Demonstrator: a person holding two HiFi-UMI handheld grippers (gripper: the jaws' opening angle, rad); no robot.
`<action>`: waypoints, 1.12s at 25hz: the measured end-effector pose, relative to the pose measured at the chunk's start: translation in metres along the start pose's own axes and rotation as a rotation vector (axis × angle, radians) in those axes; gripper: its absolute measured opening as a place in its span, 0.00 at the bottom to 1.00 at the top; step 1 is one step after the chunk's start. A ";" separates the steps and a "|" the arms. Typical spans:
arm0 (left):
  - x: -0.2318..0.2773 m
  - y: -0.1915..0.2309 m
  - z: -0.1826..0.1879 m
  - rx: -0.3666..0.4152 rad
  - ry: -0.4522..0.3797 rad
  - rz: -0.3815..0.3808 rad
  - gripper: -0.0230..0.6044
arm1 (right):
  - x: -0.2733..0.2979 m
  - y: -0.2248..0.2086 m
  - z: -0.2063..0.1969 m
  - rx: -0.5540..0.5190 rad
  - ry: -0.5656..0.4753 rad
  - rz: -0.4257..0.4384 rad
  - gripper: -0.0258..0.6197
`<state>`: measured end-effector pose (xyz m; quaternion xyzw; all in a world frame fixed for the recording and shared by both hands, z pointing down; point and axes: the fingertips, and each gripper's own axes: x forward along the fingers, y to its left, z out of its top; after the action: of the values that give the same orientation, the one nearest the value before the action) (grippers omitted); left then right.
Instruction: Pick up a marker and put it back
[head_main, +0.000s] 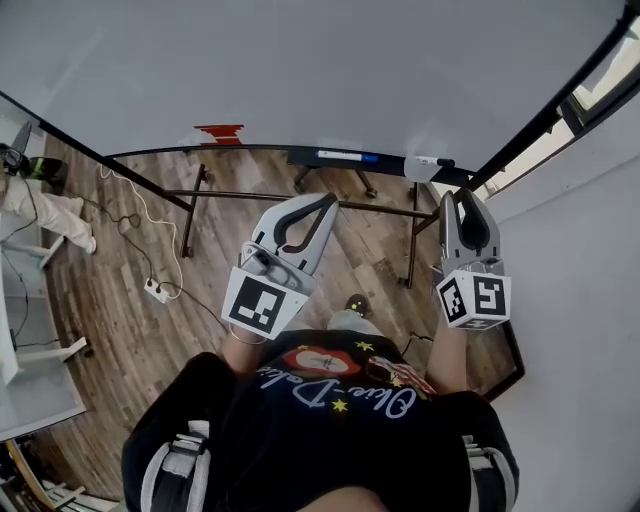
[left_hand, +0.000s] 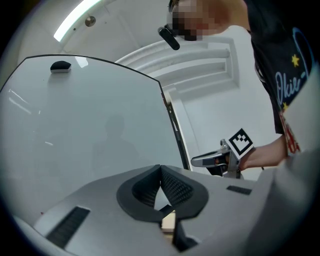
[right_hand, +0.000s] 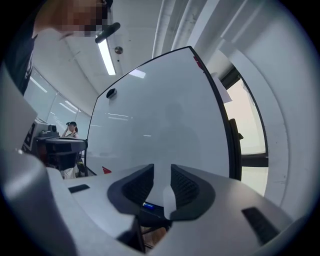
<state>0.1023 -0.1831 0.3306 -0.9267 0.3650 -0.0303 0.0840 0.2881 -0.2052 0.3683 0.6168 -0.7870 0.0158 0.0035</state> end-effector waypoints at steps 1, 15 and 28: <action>0.002 0.002 0.000 -0.001 0.002 0.011 0.04 | 0.006 -0.003 -0.003 -0.005 0.008 0.003 0.18; 0.018 0.027 -0.014 0.001 0.051 0.157 0.04 | 0.064 -0.050 -0.055 -0.056 0.130 0.008 0.22; 0.013 0.061 -0.015 0.007 0.064 0.175 0.04 | 0.087 -0.050 -0.075 -0.039 0.174 -0.033 0.18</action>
<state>0.0686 -0.2380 0.3347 -0.8895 0.4472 -0.0537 0.0776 0.3147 -0.2996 0.4465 0.6258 -0.7735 0.0542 0.0843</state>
